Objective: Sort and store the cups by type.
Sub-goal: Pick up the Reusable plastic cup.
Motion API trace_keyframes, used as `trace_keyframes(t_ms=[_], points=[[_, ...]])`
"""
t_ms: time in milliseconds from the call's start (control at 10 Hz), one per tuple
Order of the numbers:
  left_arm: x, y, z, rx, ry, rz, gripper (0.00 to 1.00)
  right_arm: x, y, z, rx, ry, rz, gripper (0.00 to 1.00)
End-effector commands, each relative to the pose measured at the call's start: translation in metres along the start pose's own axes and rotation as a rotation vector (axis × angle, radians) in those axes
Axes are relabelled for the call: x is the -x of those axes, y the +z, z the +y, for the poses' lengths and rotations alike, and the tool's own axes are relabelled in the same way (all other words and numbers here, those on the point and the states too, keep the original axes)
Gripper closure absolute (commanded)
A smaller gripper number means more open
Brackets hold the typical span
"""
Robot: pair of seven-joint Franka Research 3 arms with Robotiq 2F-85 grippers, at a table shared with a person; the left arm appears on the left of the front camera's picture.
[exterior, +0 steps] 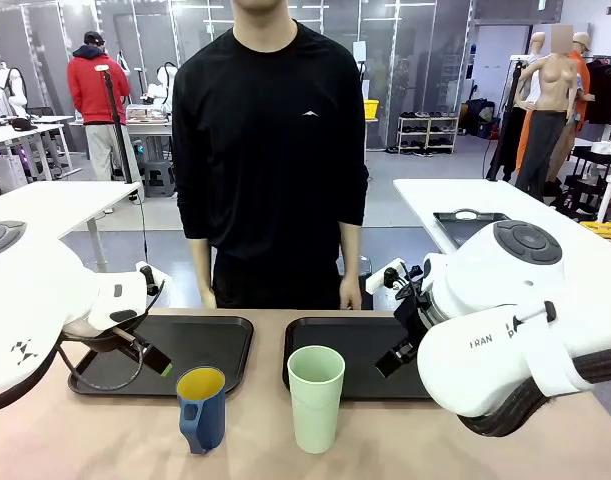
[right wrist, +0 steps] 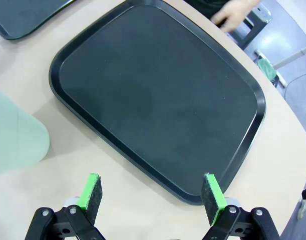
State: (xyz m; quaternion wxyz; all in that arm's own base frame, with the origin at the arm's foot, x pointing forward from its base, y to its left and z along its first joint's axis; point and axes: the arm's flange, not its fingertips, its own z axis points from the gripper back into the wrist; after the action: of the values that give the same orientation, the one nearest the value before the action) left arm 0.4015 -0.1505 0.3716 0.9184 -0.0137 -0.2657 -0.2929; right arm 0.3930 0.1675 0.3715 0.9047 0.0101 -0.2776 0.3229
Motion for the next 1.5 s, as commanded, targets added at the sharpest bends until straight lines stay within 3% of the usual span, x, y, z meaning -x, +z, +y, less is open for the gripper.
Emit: trace_keyframes(t_ms=[0, 1400], points=[[0.0001, 0.0000, 0.0003, 0.000, 0.001, 0.000, 0.00, 0.0000, 0.0000, -0.0001, -0.001, -0.003, 0.000, 0.00], [0.0000, 0.0000, 0.0000, 0.000, 0.000, 0.000, 0.00, 0.0000, 0.0000, 0.0000, 0.000, 0.000, 0.000, 0.00]])
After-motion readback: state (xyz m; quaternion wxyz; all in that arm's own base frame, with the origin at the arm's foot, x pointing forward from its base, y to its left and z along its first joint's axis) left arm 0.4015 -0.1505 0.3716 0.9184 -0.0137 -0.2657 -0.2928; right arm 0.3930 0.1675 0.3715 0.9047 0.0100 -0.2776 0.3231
